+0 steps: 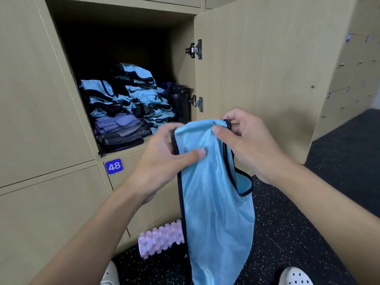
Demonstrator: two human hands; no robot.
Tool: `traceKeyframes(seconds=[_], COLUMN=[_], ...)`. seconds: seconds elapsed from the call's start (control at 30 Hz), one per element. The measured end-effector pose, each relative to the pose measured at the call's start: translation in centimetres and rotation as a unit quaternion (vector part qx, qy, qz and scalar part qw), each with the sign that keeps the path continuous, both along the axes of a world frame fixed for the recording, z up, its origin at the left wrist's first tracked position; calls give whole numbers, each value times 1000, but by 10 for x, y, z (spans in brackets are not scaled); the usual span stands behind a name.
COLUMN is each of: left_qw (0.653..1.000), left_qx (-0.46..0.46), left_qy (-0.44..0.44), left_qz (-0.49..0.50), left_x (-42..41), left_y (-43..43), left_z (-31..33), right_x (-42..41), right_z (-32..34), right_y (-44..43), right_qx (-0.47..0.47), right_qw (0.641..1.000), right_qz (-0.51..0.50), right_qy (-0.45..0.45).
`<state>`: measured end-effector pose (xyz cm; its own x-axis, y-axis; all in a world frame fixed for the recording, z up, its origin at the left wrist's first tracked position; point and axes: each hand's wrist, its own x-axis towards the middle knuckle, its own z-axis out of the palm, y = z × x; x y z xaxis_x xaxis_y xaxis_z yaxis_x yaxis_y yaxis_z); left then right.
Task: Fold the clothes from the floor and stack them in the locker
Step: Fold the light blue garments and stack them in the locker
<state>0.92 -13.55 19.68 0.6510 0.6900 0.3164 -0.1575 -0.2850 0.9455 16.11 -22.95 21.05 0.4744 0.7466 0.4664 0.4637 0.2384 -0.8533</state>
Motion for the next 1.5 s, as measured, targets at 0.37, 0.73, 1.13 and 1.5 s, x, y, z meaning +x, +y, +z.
traceKeyframes(seconds=[0.37, 0.73, 1.13, 1.5], left_qw=[981, 983, 990, 980], left_qx=[-148, -155, -134, -181], left_qy=[-109, -66, -31, -65], left_qz=[68, 72, 43, 52], left_x=[-4, 0, 0, 2], left_y=[8, 6, 2, 3], left_z=[9, -11, -10, -23], right_x=[5, 20, 26, 19], right_z=[-10, -7, -8, -24], right_y=[-4, -6, -7, 7], right_qx=[-159, -193, -123, -69], right_qw=[981, 973, 984, 977], right_qz=[104, 94, 26, 36], right_qy=[46, 85, 127, 201])
